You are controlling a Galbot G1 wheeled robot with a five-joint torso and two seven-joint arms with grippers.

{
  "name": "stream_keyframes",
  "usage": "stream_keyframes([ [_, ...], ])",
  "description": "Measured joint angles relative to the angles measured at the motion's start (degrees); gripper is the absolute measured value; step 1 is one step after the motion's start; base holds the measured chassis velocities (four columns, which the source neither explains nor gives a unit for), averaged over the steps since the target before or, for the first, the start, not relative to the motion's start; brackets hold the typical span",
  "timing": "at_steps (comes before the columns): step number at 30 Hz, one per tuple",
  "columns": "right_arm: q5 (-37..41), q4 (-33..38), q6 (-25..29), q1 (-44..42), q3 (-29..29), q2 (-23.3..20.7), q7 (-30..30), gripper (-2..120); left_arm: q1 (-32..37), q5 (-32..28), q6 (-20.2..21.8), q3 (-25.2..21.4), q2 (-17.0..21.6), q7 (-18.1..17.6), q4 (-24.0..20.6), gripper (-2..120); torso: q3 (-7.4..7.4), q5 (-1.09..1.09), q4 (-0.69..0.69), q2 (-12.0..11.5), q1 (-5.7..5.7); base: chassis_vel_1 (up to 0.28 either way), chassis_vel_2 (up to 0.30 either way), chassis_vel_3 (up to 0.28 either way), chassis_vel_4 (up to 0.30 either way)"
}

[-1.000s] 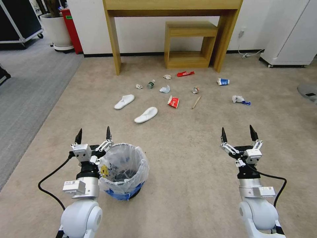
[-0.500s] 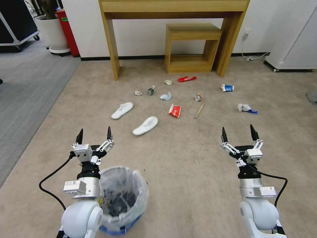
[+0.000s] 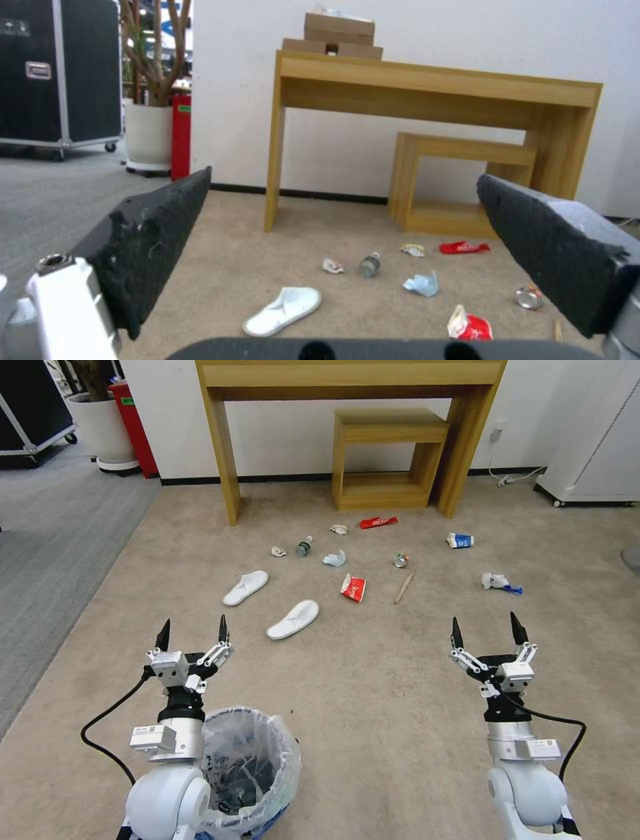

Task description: Pick up the trash bin and place the garbage on the floor into it.

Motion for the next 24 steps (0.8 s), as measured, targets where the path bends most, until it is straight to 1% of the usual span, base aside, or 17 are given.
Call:
stream_keyframes([
  [10,1.4,-0.1,0.6,-0.2,1.0,-0.7,0.0,100,0.1,0.2,0.4,0.1,0.2,0.0,0.5,100,0.0,0.01,0.0,0.0,0.01,0.0,0.0,0.0,0.0],
  [17,1.9,-0.4,1.0,-0.6,0.9,-1.5,0.0,100,0.4,-0.2,1.1,-0.9,0.5,-0.3,0.1,100,0.01,0.01,0.0,0.0,0.01,0.0,0.0,0.0,0.0],
  [19,2.2,-0.2,0.5,-0.2,0.8,-1.9,0.2,100,0.8,-1.2,3.3,-1.6,1.6,-1.4,-1.0,100,0.01,0.0,0.0,0.0,0.01,0.0,0.0,0.0,0.0],
  [20,2.2,-0.2,0.5,-0.2,0.8,-1.9,0.2,100,0.8,-1.2,3.3,-1.6,1.6,-1.4,-1.0,100,0.01,0.0,0.0,0.0,0.01,0.0,0.0,0.0,0.0],
  [23,2.8,-0.5,0.3,0.2,1.0,-2.4,0.5,100,2.4,-3.8,9.7,-4.0,5.6,-4.2,-3.8,100,0.01,0.0,0.0,0.0,0.01,0.0,0.0,0.0,0.0],
  [24,2.8,-0.5,0.3,0.2,1.0,-2.4,0.5,100,2.4,-3.8,9.7,-4.0,5.6,-4.2,-3.8,100,0.01,0.0,0.0,0.0,0.01,0.0,0.0,0.0,0.0],
])
